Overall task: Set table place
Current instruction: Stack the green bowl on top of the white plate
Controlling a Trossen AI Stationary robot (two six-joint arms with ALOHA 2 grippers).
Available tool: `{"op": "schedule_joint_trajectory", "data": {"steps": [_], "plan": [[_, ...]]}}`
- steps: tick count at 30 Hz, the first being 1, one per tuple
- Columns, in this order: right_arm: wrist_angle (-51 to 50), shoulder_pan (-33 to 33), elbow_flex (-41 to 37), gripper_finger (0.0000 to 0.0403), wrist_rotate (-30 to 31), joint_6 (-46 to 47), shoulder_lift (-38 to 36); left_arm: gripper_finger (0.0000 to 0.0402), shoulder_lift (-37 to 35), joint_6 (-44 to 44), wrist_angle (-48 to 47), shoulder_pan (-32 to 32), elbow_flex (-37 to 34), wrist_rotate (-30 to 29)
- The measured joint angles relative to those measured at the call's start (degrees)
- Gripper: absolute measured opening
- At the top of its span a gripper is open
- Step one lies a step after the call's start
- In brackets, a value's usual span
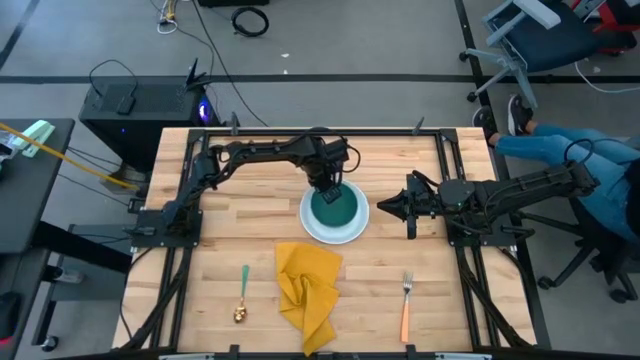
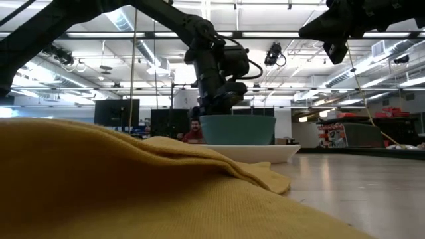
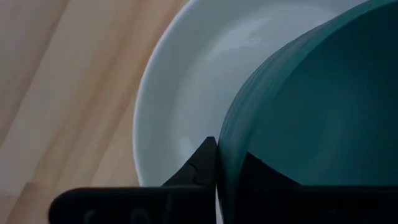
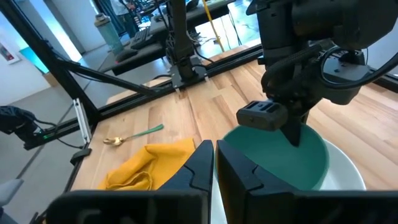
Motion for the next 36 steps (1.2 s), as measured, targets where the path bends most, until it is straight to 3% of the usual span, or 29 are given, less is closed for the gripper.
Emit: {"op": "schedule_joint_trajectory", "data": {"steps": [10,36], "plan": [[0.0,-0.01,0.0,0.0028,-0.84,-0.18,-0.02,0.0021,0.0,0.0,-0.32,0.22,0.01,-0.54],[0.0,-0.01,0.0,0.0028,-1.25,-0.35,-0.01,0.0145,0.0,0.28,-0.09,0.22,0.01,-0.58]]}}
